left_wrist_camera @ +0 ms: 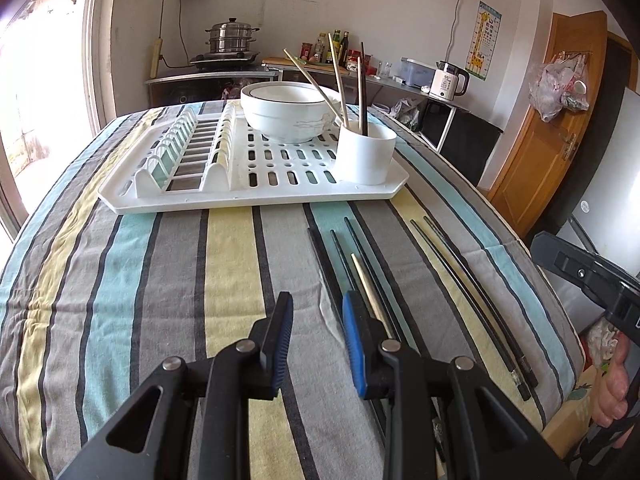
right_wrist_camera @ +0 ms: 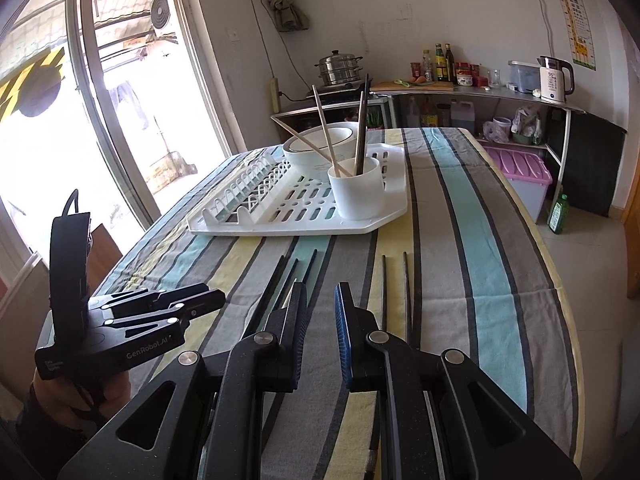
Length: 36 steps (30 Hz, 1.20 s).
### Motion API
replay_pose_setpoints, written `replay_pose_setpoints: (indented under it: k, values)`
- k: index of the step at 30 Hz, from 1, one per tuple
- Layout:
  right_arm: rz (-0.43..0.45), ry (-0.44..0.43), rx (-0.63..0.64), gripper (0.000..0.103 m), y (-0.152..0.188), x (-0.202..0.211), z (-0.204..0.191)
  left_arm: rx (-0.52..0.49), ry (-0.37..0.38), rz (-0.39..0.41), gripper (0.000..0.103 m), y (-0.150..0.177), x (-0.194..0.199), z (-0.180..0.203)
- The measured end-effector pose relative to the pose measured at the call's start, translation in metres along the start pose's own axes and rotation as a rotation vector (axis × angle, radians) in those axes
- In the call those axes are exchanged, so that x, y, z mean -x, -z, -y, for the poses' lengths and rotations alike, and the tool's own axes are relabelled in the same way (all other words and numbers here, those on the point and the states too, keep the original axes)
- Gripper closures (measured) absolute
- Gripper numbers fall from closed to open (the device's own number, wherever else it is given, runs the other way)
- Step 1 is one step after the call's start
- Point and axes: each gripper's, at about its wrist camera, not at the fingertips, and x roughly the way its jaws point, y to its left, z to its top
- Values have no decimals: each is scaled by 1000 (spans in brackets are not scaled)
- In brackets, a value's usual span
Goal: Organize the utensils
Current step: 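Open both tools and move them down to the chopsticks on the cloth, then grasp a black chopstick with the left tool while the right tool grasps another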
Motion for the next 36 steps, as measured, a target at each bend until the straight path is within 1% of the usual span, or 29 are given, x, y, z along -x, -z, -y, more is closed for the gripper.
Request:
replay_pose_setpoints:
  k: [5,15,19,22,23,25,26,27,31,36]
  values:
    - [-26,8,-18,88,-6,-13,4,16,7,-56,76,-11,-25,-2]
    - [-36,10,-17,88,-13,-24,7,27,-32,-140,76,-26,-67,-2]
    - [-48,17,-18,88,-17,-30,7,-1,-66,-124,76,-28,-70,3]
    - [-65,28,-6,88,-22,-36,4,-8,-74,-114,76,-27,-68,2]
    - [-74,32,0,88,-23,-38,2,-6,-78,-111,77,-26,-67,0]
    - [-94,31,11,88,-28,-46,-1,-4,-79,-109,85,-25,-66,-3]
    - [-110,26,15,88,-30,-52,-3,2,-80,-110,87,-25,-65,-5]
    - [-127,23,17,88,-32,-58,-4,4,-84,-112,93,-25,-65,-7]
    - [-196,-1,13,88,-38,-88,-8,7,-91,-113,94,-26,-65,-15]
    - [-272,9,22,88,-39,-123,-13,10,-82,-110,95,-26,-64,-25]
